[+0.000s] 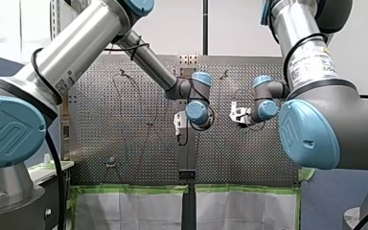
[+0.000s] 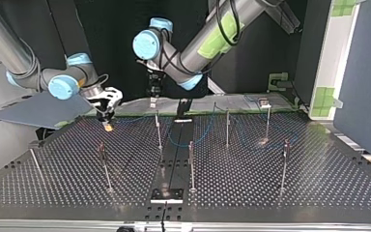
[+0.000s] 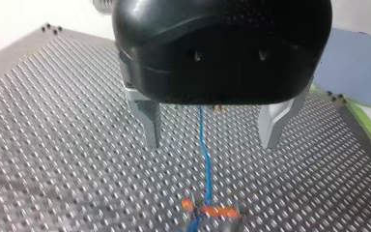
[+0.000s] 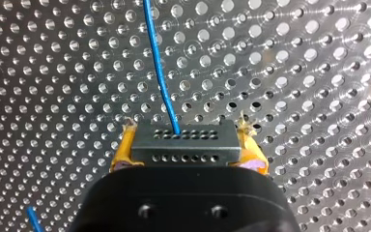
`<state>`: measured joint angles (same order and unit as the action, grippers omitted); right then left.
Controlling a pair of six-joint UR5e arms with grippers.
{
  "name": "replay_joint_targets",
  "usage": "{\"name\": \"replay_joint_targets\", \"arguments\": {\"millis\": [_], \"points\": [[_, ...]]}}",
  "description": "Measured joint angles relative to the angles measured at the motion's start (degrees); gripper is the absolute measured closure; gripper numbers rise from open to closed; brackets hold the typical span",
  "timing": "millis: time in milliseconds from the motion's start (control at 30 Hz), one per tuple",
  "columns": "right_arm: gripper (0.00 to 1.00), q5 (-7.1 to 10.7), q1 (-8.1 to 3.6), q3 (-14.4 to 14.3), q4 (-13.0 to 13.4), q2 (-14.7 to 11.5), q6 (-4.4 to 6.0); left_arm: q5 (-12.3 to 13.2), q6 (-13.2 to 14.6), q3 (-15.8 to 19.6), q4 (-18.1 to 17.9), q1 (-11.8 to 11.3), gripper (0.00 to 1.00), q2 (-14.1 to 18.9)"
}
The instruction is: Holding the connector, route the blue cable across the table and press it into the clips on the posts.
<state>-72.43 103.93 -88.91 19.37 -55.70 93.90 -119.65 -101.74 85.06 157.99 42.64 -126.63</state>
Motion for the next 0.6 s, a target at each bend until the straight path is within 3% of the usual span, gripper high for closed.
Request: {"name": "replay_joint_targets", "arguments": {"millis": [167,433,600], "points": [[1.0,2.24,-0.9,0.01,-0.21,0.01,-0.47,-2.32,-0.35,-1.78,-1.54,2.35,0.0,-1.28],[1.0,6.07,-2.97,-0.22,-0.79,0.01,-1.97,-6.41,-2.04,-5.81,0.62,6.38,0.0,-5.18],[1.0,8.59,-3.89,-0.32,-0.93,0.0,-2.54,-8.92,-2.25,-8.3,1.39,7.42,0.0,-6.64]]}}
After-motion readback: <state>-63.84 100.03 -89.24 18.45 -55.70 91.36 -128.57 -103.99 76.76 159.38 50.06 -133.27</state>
